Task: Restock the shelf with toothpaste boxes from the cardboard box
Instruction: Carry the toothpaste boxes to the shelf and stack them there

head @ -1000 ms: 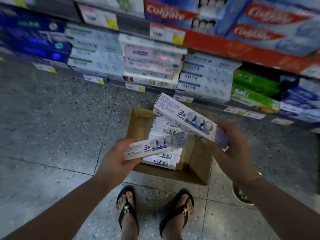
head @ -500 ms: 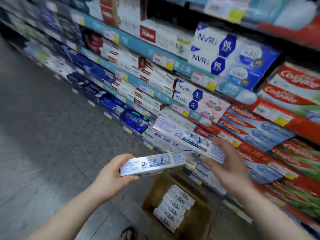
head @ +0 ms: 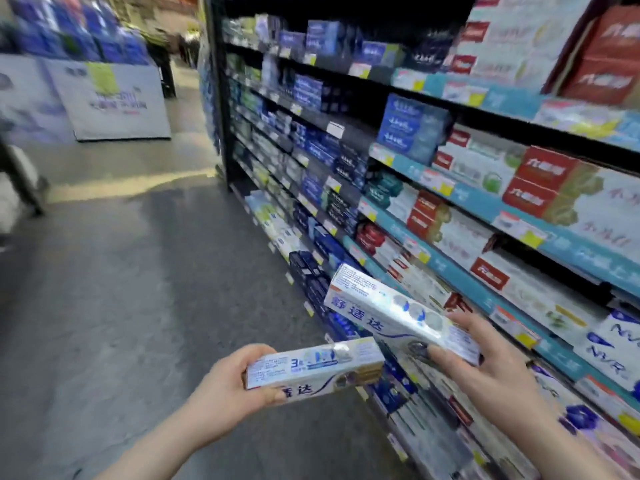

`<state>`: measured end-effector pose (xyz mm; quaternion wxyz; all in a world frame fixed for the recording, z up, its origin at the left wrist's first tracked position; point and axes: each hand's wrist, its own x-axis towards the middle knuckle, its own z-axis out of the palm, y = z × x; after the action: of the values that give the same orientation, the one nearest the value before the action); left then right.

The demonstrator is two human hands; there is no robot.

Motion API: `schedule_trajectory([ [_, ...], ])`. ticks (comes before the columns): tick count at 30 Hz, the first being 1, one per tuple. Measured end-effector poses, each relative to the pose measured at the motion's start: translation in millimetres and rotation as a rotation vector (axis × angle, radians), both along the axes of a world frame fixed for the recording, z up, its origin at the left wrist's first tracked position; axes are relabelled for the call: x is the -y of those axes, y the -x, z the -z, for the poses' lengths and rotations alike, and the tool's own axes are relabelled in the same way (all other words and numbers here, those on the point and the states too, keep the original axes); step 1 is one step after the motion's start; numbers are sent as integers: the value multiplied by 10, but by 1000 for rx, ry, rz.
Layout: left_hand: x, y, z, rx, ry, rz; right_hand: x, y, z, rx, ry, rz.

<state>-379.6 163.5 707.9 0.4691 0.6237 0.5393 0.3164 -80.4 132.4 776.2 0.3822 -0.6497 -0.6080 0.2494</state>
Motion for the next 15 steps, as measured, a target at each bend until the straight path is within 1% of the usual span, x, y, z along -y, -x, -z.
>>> schedule_trajectory([
  [6, -747, 1399, -443, -31, -83, -97, -1047, 1345, -283, -119, -49, -95],
  [10, -1165, 1984, -631, -5, -111, -156, -1592, 1902, -450, -125, -37, -143],
  [15, -1774, 2501, -693, 11, -116, -196, -2401, 2377, -567, -43, -45, -141],
])
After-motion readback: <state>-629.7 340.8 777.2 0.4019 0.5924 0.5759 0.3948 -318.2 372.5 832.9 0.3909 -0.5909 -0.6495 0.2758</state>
